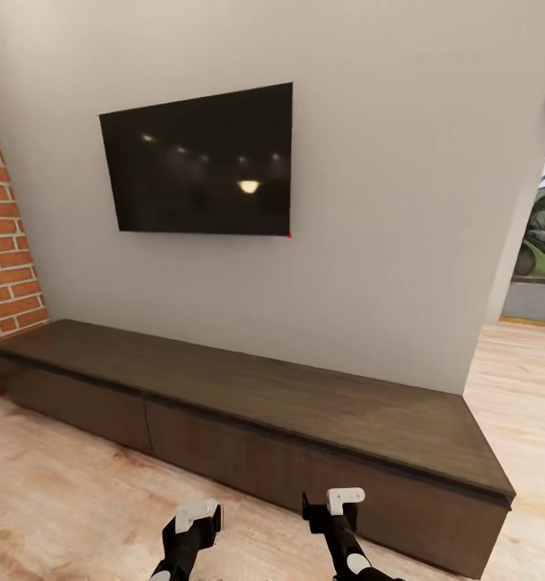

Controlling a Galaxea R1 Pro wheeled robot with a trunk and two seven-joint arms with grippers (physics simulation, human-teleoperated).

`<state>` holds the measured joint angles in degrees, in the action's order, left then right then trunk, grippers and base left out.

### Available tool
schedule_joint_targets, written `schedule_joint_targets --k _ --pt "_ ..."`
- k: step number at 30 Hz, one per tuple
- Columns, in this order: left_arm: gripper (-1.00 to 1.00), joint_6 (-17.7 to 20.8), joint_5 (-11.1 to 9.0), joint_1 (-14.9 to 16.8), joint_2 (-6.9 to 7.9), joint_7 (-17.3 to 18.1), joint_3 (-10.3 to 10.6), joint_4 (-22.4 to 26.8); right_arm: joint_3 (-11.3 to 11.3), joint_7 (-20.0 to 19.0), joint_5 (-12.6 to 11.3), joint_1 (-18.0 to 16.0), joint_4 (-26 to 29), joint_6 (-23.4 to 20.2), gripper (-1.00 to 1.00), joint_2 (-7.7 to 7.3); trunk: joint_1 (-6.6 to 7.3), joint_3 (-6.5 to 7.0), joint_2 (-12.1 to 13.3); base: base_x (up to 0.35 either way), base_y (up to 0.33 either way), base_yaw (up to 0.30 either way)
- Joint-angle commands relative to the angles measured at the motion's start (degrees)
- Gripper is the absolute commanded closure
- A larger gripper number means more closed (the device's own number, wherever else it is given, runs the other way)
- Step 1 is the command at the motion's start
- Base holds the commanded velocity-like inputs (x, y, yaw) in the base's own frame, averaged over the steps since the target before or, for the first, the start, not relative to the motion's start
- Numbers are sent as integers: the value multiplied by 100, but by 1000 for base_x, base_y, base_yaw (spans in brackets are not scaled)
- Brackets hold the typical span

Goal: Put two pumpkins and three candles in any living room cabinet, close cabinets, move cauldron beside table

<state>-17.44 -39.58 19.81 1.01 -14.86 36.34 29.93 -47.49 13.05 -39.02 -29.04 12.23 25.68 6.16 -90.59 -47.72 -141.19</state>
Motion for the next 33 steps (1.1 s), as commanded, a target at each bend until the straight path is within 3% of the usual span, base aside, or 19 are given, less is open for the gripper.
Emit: schedule_joint_targets --k 1,14,33 --pt "-100 -23 -41 8 7 -44 48 4 -50 39 -27 -5 -1 16 -100 -1 2 -1 -3 -84 158 244" --pt "-100 -22 -61 6 15 -44 45 4 -50 39 -27 -5 -1 16 -100 -1 2 70 -3 -77 221 244" --pt "-100 -23 -59 6 13 -44 41 4 -50 39 -27 -5 -1 16 -100 -1 2 173 -3 -1 13 244"
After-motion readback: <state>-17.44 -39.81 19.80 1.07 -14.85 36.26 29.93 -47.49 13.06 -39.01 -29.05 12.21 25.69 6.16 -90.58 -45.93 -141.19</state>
